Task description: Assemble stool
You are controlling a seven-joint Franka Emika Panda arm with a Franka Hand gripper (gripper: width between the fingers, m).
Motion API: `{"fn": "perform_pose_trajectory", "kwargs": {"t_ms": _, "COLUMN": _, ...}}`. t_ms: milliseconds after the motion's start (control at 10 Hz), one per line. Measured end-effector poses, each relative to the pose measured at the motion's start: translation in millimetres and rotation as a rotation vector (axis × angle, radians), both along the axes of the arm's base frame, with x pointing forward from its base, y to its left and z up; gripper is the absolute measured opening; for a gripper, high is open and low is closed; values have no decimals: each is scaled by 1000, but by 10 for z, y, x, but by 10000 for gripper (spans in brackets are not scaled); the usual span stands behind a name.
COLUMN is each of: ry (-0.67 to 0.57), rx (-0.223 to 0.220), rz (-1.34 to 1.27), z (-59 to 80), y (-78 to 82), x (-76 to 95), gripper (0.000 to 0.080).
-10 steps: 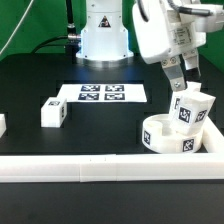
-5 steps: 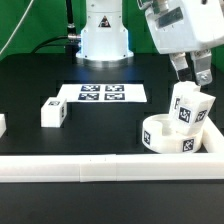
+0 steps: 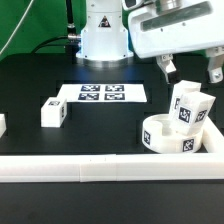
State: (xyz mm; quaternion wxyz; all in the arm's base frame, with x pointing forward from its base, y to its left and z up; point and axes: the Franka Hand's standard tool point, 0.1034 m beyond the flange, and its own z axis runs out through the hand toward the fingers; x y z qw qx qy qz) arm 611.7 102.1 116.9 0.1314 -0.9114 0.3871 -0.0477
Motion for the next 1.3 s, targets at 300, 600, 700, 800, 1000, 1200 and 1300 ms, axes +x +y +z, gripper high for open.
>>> {"fn": "perform_pose_trajectory", "kwargs": {"t_ms": 300, "ry": -12, "rx": -48, "rz": 305, "z": -45, "y": 22, "x": -13, "gripper": 649}}
{"fn": "perform_pose_trajectory", "kwargs": {"t_ms": 600, "ry": -47, "rx": -87, "rz": 485, "z": -49, "y": -14, "x": -10, "gripper": 649}}
{"fn": "perform_pose_trajectory", "kwargs": {"t_ms": 700, "ry": -54, "rx": -116, "rz": 571, "z": -56, "y": -13, "x": -16, "gripper": 649}}
{"fn": "perform_pose_trajectory", "kwargs": {"t_ms": 800, "ry": -56, "rx": -185, "rz": 744, "z": -79, "y": 21, "x": -31, "gripper": 649}}
{"fn": "perform_pose_trajectory", "kwargs": {"t_ms": 1000, "ry": -41, "rx": -253, "rz": 952, "z": -139, "y": 83, "x": -44, "gripper": 649}}
{"fn": "perform_pose_trajectory", "kwargs": {"t_ms": 1200, "ry": -47, "rx": -273, "rz": 1050, "z": -164, "y": 67, "x": -49, "gripper": 649}}
{"fn": "perform_pose_trajectory", "kwargs": {"t_ms": 1300, "ry": -55, "rx": -287, "rz": 1123, "z": -166, "y": 44, "x": -47, "gripper": 649}}
